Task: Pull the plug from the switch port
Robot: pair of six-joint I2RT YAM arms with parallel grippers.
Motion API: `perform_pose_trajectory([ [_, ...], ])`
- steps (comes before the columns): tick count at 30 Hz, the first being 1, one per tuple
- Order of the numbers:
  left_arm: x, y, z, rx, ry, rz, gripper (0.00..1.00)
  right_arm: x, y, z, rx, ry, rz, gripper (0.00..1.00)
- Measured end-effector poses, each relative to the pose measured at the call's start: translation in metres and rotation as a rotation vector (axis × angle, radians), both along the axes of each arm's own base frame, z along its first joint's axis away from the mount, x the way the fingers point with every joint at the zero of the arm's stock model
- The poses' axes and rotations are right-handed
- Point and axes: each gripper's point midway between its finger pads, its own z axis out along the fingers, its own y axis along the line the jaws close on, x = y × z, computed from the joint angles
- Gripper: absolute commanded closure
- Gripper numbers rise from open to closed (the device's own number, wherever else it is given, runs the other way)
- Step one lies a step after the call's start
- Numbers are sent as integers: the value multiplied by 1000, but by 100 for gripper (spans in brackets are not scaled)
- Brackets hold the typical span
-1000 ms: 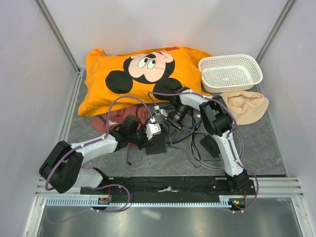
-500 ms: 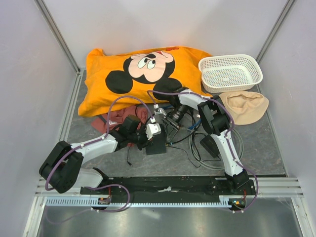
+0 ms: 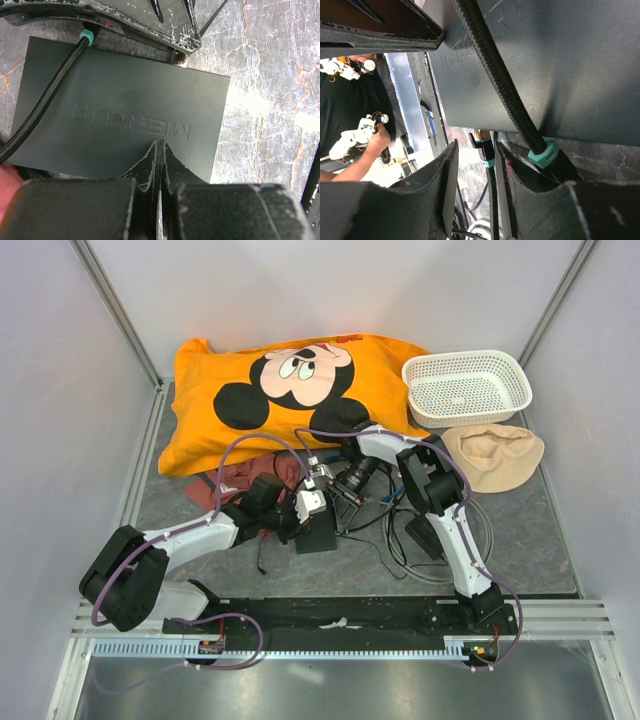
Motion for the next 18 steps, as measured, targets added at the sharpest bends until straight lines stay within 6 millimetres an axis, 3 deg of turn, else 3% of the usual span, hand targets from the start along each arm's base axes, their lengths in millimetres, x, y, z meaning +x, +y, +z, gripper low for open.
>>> perform_pose_trajectory([
  [18,-1,1,0,-4,-8,2,98,-2,3,-1,-100,25,-74,57],
])
